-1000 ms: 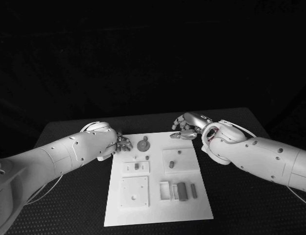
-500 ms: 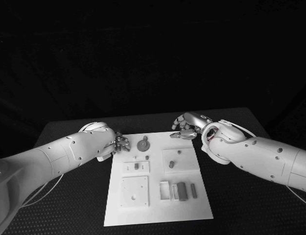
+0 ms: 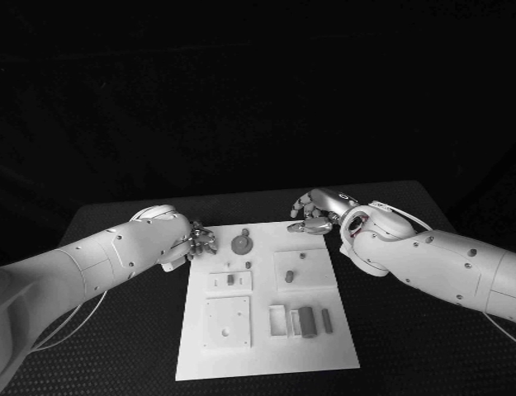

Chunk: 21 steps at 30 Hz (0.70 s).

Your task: Assemble the parts on the task board

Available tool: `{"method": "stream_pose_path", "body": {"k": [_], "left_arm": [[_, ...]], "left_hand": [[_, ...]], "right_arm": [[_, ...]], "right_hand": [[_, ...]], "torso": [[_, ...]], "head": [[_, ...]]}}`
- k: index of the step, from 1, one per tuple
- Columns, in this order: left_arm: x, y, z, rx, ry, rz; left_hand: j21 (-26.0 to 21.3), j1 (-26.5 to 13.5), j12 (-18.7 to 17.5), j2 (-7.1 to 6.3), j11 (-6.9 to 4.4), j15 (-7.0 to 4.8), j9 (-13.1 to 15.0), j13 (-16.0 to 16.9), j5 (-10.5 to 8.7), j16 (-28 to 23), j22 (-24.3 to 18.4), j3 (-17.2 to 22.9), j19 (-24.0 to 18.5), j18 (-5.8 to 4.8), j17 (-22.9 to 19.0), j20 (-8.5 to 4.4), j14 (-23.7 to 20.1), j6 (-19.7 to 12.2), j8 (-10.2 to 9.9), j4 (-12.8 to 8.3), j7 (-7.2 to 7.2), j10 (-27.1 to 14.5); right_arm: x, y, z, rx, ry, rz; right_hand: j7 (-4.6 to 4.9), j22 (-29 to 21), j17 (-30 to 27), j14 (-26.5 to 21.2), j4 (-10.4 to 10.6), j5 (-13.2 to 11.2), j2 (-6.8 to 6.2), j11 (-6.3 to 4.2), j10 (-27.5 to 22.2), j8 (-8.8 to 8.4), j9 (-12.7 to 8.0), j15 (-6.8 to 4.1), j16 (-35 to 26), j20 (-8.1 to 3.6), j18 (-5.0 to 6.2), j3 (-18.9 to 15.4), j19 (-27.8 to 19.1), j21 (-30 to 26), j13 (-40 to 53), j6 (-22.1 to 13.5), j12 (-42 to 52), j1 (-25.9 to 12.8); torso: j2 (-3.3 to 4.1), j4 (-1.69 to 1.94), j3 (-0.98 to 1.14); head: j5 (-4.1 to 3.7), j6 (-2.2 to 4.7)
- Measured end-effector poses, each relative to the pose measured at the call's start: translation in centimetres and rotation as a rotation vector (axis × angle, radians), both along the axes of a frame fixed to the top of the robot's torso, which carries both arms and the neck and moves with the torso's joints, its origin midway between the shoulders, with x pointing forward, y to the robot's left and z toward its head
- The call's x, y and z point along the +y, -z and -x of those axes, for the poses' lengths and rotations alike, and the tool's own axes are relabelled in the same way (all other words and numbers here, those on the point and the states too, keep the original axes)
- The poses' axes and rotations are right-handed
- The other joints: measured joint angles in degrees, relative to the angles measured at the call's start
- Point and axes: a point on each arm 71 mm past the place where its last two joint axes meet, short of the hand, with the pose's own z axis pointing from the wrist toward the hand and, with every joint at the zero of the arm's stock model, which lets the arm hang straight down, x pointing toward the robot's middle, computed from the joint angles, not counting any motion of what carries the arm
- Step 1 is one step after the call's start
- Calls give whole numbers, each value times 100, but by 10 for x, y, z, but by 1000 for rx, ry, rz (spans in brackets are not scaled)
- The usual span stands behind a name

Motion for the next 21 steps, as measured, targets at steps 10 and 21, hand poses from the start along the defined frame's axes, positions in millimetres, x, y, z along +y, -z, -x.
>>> {"method": "stream_pose_path", "body": {"k": [10, 21], "left_arm": [[7, -2, 9, 7, -13, 58], [6, -20, 35, -14, 1, 138]], "left_hand": [[0, 27, 23, -27, -29, -11, 42, -7, 0, 22, -1, 0, 19, 0, -15, -18, 31, 51, 33, -1, -13, 30], [28, 50, 23, -50, -59, -43, 49, -53, 302, 23, -1, -8, 81, 0, -66, -39, 107, 128, 103, -8, -48, 97]], "right_arm": [[-4, 0, 0, 0, 6, 3], [-8, 1, -1, 1, 16, 7]], "right_hand": [[-5, 0, 0, 0, 16, 0, 0, 0, 0, 0, -1, 0, 0, 0, 0, 16, 0, 0, 0, 5, 0, 0], [-7, 0, 0, 0, 16, 0, 0, 0, 0, 0, -1, 0, 0, 0, 0, 16, 0, 0, -5, 7, 0, 0]], "torso": [[-10, 2, 5], [-24, 25, 4]], "head": [[18, 0], [47, 5]]}}
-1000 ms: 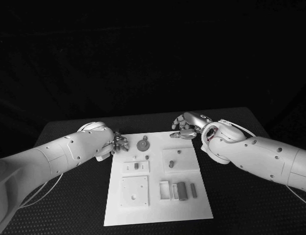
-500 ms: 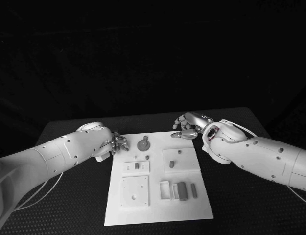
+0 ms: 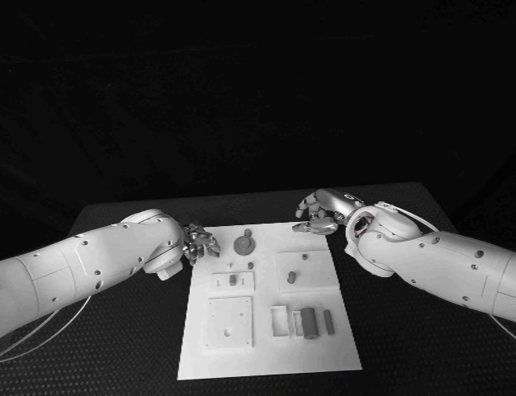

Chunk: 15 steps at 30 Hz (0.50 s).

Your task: Assemble the parts on the task board

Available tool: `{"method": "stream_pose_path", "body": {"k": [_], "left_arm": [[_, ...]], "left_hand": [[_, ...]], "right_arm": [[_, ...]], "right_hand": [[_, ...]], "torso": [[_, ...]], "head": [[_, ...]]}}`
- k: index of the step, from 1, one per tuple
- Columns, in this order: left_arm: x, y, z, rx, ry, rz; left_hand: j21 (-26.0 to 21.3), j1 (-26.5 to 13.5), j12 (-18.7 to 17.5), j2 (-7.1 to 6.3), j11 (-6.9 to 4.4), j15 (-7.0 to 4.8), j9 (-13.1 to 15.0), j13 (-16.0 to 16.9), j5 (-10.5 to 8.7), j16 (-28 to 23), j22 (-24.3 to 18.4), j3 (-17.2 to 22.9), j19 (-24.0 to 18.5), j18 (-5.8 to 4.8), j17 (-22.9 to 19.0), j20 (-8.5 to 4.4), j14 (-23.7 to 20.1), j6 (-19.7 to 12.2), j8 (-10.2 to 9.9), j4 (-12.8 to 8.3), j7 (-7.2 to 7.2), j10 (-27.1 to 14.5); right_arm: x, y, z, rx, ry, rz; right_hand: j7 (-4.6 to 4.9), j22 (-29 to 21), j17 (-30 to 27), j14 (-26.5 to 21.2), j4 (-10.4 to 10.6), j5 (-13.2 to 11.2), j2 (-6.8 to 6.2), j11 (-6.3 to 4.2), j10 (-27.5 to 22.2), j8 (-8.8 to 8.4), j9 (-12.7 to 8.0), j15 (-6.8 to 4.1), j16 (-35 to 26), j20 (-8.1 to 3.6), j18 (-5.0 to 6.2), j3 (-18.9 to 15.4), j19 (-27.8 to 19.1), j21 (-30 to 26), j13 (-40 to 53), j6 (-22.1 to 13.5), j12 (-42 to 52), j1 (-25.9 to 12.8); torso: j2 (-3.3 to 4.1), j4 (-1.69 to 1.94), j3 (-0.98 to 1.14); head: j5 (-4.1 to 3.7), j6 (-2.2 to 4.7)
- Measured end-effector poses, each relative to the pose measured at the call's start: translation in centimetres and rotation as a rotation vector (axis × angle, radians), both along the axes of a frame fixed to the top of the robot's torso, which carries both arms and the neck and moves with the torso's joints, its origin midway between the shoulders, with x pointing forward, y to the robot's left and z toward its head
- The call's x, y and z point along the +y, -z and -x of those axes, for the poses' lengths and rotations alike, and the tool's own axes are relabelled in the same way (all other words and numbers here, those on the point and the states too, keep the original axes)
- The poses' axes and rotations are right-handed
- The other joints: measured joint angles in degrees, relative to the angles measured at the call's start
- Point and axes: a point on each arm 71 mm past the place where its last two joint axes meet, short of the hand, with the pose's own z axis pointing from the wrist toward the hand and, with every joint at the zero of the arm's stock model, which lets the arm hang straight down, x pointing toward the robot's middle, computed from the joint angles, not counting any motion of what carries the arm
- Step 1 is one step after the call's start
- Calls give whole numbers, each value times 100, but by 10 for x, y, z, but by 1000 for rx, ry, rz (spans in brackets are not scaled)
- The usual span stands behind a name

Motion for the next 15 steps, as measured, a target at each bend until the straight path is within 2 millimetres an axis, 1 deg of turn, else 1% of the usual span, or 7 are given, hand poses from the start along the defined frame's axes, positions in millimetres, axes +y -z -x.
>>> {"method": "stream_pose_path", "body": {"k": [4, 10, 15], "left_arm": [[0, -3, 9, -5, -3, 13], [-6, -4, 16, -11, 4, 21], [-8, 1, 23, -12, 15, 2]], "left_hand": [[0, 0, 0, 0, 0, -4, 0, -7, 14, 0, 0, 0, 0, 0, -1, 0, 7, 20, 1, 0, -20, 1], [0, 0, 0, 0, 0, 13, 0, -12, 65, 0, -1, -1, 0, 0, -10, 0, 25, 20, 30, -1, -20, 2], [0, 0, 0, 0, 0, 13, 0, -12, 65, 0, -1, 9, 31, 1, -15, 8, 25, 20, 33, 9, -20, 3]], "right_arm": [[-2, 0, -1, 0, 5, 2], [-2, 1, -1, 1, 5, 2], [-2, 1, -1, 1, 7, 2]], "right_hand": [[-5, 0, 0, 0, 0, 0, 0, 0, 0, 0, 0, 0, 0, 0, 0, 0, 0, 0, 0, 5, 0, 0], [-8, 0, 0, 0, 0, 0, 0, 0, 0, 0, 5, 0, 0, 0, 0, 0, 0, 0, 0, 9, 0, 0], [6, 0, 0, 0, 0, 0, 0, 0, 0, 0, 4, 0, 0, 0, 0, 0, 0, 0, 0, -6, 0, 0]], "torso": [[-14, 15, 0], [-29, 30, -4], [-29, 36, -4]], "head": [[2, -16], [5, -25], [25, -40]]}}
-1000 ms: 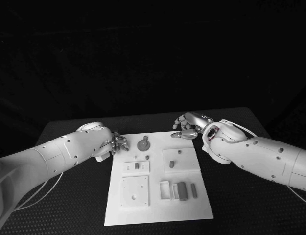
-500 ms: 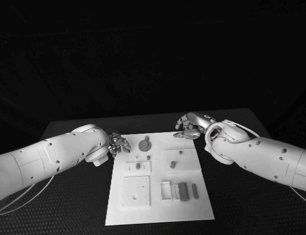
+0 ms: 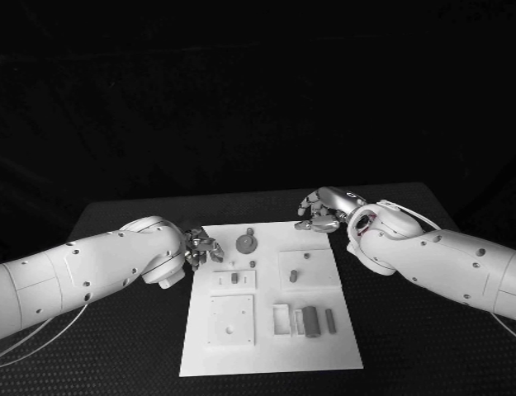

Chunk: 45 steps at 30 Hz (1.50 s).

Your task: Assemble the parts on the task board

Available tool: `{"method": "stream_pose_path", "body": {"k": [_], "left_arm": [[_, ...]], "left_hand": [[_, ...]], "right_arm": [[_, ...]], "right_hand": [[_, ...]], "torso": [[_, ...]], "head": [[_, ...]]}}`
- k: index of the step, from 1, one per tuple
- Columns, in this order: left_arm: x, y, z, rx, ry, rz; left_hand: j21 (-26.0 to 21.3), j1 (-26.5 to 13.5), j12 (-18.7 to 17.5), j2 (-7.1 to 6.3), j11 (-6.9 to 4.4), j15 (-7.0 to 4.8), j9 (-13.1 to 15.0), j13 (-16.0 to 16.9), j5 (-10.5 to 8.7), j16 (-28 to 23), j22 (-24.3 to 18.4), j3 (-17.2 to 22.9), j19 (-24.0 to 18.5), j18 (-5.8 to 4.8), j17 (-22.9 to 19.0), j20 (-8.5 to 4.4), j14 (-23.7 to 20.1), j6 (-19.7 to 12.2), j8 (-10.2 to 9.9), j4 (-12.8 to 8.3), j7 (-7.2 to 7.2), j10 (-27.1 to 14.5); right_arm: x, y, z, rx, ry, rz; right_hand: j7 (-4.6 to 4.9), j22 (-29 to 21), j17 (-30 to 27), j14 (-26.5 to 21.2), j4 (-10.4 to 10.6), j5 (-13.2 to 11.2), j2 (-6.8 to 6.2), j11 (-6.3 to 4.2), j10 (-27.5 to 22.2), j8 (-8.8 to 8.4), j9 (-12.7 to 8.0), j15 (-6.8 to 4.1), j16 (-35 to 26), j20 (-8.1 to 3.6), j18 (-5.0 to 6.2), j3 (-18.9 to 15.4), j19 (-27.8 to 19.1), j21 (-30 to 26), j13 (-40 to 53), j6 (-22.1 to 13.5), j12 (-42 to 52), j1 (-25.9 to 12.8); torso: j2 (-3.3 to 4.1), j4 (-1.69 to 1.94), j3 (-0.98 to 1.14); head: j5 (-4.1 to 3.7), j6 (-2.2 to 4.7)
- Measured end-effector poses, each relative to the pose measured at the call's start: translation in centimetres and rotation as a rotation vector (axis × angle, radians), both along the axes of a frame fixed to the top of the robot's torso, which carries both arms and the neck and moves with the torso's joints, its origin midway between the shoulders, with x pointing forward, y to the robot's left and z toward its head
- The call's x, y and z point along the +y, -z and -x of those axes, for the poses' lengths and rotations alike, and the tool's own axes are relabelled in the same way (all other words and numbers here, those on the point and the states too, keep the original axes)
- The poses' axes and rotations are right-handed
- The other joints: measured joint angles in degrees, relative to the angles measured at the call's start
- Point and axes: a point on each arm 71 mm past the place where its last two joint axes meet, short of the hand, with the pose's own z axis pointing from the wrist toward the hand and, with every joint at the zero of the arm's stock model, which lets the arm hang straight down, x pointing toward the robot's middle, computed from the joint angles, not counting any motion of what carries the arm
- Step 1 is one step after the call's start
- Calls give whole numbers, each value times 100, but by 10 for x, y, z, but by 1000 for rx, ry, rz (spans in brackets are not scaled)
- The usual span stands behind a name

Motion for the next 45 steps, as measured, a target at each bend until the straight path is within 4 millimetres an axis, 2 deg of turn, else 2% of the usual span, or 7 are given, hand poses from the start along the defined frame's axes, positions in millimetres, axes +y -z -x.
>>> {"method": "stream_pose_path", "body": {"k": [13, 20, 23, 45], "left_arm": [[-4, 21, 15, 16, 27, -55], [-5, 24, 18, 20, 32, -61], [-4, 27, 21, 27, 36, -69], [-4, 33, 24, 30, 42, -88]], "left_hand": [[0, 25, 0, -25, -8, -18, 0, -6, 22, 0, 0, 1, 9, 0, -6, -9, 20, 20, -9, 1, -20, 28], [0, 25, 0, -25, -7, -18, 0, -13, 36, 0, -1, 0, 8, -1, -11, -8, 21, 22, -13, 0, -17, 29], [0, 25, 0, -25, -1, -9, 0, -20, 100, -1, 4, -1, 8, -1, -21, -8, 29, 40, -8, -1, 0, 35], [0, 25, 0, -25, 2, -8, 0, -25, 99, -1, 3, -2, 7, -1, -25, -6, 29, 36, 10, -2, 5, 39]], "right_arm": [[0, 0, 0, 1, 0, -1], [0, 0, 0, 1, 1, -1], [0, 0, 0, 1, 1, -1], [-1, 0, 0, 2, 4, -1]], "right_hand": [[2, 0, 0, 0, 0, 0, 0, 0, 0, 0, -1, 0, 0, 0, 0, 0, 0, 0, -5, -2, 0, 0], [0, 0, 0, 0, 16, 0, 0, 0, 0, 0, 4, 0, 0, 0, 0, -16, 0, 0, -5, 0, 0, 0], [-2, 1, 0, 0, 16, 0, 0, 0, 0, 0, 4, 0, 0, 0, 0, -16, 0, 0, -5, 2, 0, 0], [-13, 3, -5, 0, 32, 0, 0, 0, 0, 0, 3, 0, 0, 0, 0, 0, 0, 0, -10, 13, 0, 0]], "torso": [[12, -10, 2], [12, -7, 3], [12, -4, 3], [13, -9, 3]], "head": [[31, -26], [22, -53], [16, -57], [4, -75]]}}
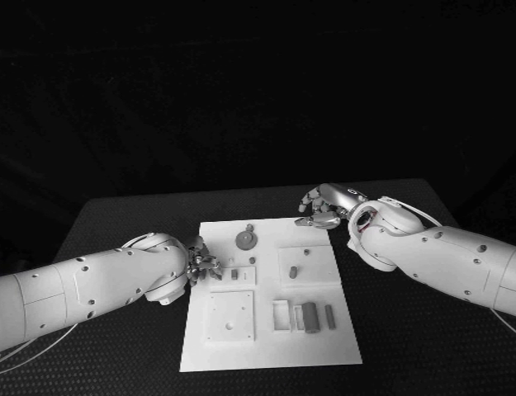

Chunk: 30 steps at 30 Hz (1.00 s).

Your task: Assemble the parts on the task board

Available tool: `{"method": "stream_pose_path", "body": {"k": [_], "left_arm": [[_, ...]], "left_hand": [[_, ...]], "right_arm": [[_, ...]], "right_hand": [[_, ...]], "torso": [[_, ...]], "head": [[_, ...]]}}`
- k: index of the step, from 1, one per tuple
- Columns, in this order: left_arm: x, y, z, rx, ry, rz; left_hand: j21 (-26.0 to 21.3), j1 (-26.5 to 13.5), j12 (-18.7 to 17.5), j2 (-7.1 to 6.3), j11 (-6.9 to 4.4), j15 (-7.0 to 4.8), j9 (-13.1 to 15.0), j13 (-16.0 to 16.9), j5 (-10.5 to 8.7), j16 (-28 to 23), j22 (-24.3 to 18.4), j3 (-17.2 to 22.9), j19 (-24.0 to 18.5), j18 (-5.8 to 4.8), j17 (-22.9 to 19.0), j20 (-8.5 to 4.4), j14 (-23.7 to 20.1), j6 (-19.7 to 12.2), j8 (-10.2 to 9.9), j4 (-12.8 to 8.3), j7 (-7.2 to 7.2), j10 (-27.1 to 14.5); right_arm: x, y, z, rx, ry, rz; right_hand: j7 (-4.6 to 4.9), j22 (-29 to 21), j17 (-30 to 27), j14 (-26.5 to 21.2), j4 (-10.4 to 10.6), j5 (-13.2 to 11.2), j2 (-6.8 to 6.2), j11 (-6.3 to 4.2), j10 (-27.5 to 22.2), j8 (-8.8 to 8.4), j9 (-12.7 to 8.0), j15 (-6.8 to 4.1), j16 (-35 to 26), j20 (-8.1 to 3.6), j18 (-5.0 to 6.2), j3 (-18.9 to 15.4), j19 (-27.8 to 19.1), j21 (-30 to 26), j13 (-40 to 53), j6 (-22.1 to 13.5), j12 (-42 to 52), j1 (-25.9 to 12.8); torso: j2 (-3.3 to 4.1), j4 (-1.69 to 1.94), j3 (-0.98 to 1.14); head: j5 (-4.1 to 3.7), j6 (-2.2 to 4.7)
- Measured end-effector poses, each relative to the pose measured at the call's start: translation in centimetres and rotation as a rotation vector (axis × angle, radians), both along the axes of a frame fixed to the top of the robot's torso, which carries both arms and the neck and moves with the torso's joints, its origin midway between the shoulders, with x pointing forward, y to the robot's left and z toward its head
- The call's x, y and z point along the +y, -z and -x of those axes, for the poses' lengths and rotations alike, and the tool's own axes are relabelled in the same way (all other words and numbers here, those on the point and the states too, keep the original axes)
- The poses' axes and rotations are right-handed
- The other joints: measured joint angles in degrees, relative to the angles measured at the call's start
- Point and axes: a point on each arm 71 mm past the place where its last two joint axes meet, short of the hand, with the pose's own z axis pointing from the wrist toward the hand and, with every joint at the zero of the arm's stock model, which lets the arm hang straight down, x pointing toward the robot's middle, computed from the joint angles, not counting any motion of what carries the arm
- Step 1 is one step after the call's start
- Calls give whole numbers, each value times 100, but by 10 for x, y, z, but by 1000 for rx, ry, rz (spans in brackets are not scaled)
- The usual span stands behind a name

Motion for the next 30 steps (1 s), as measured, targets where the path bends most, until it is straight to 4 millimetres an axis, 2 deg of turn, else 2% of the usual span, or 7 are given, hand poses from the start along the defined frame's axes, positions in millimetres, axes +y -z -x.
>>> {"method": "stream_pose_path", "body": {"k": [30], "left_arm": [[-3, 3, -1, -3, 9, -10]], "left_hand": [[0, 0, 0, 0, 0, 11, 9, -11, -13, -1, -2, 6, 21, 0, -15, -2, 10, 10, -18, 6, -18, 21]], "right_arm": [[-1, 0, 0, 1, 1, 0]], "right_hand": [[13, -2, 0, 0, 16, 0, 0, 0, 0, 0, 4, 0, 0, 0, 0, -16, 0, 0, 0, -13, 0, 0]], "torso": [[-3, 1, 3]], "head": [[-18, 3]]}}
